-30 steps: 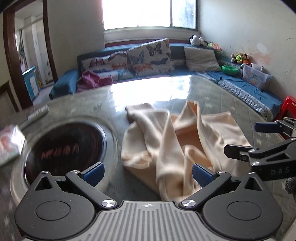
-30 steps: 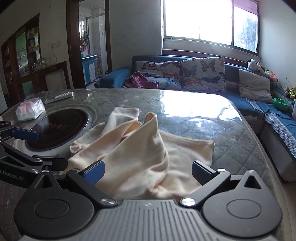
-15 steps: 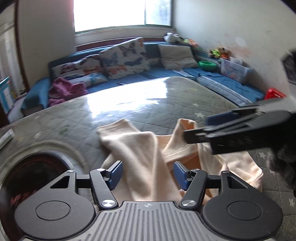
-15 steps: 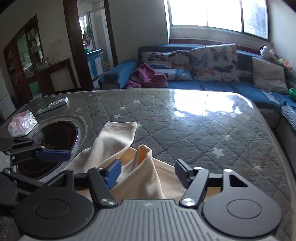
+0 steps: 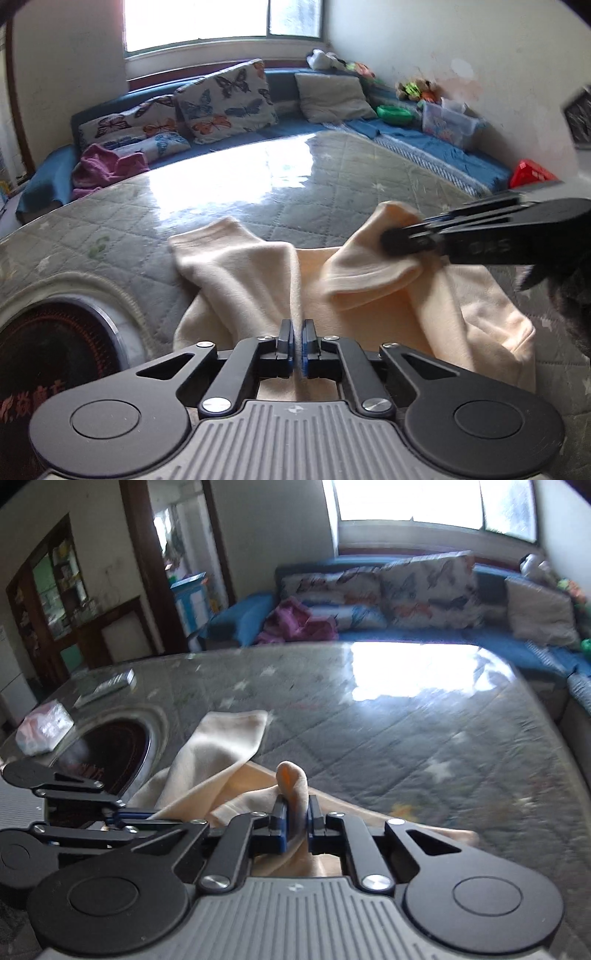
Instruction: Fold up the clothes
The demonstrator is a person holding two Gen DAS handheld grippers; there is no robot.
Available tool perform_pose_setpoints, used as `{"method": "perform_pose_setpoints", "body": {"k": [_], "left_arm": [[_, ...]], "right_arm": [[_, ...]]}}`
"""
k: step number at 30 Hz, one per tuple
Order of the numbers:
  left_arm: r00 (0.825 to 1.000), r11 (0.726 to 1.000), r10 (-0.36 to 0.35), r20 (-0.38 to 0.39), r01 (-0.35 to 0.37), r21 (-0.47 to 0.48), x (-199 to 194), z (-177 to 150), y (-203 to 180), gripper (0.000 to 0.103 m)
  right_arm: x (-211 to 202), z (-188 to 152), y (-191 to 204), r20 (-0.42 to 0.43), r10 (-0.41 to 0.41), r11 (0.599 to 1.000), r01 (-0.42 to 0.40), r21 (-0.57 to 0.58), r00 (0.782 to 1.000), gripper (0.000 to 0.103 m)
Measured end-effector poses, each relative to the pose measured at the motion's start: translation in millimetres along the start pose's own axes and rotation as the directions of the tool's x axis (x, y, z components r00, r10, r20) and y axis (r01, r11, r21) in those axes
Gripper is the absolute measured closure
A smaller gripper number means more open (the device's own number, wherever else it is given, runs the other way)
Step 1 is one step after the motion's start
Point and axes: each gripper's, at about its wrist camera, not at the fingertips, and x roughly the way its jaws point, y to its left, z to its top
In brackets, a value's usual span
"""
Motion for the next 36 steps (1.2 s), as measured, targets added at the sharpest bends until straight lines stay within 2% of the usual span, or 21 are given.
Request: {"method": "perform_pose_setpoints", "body": {"k": [5,10,15,21,25,29,31,34,35,36], "left_arm": [[0.998,0.996,0.037,0.042,-0.034,-0.082,-31.8,-7.6,14.6,0.100],[0.991,0.987,0.081,0.110,-0.065,-0.145,-80.4,-17.7,28.6,0.100],[0.981,0.974,0.126,0.147,-0.095,-0.204,-127.7,-33.4,47.5,0.100],[0.985,0.949,0.135,0.110,-0.096,-0.299,-174.0,-73.5,66.8,0.100],[0.990,0.933,0.129,0.055,-0.102,-0.344,-185.9,-100.6,75.2,0.100],[0.992,0.936,0.122,-0.033,-0.126,-0.328,-179.4,-118.2,76.8,0.100],[0.990,0.940,0.126,-0.063,-0.139,-0.312,-177.9,-121.8,76.1,0.093],[0.987,0.946,0.158,-0.034,-0.161,-0.282,-186.1,-119.5,70.8,0.084],[0.986,0.949,0.167,-0.020,-0.166,-0.268,-189.6,-118.0,67.9,0.073],[0.985,0.952,0.175,-0.007,-0.171,-0.253,-193.0,-116.5,65.0,0.071]], "right_arm": [[-44.4,-6.6,-11.3,0.080,-0.072,0.997,0.070,0.020,0.994,0.096],[-87.6,-20.9,-28.0,0.134,-0.131,0.990,0.124,0.063,0.982,0.096],[-137.9,-45.5,-47.1,0.183,-0.204,0.976,0.186,0.110,0.962,0.096],[-173.6,-80.6,-65.2,0.177,-0.275,0.954,0.245,0.172,0.945,0.096],[-189.1,-102.5,-75.5,0.166,-0.320,0.933,0.280,0.227,0.933,0.096],[-181.7,-128.4,-91.0,0.072,-0.356,0.904,0.324,0.279,0.932,0.095],[-177.7,-139.9,-93.7,0.035,-0.386,0.893,0.364,0.265,0.922,0.092],[-178.4,-146.9,-95.1,0.018,-0.425,0.876,0.406,0.260,0.905,0.088],[-180.2,-147.3,-95.5,0.020,-0.433,0.873,0.414,0.258,0.901,0.087],[-183.9,-147.4,-93.8,0.028,-0.445,0.871,0.425,0.246,0.895,0.086]]}}
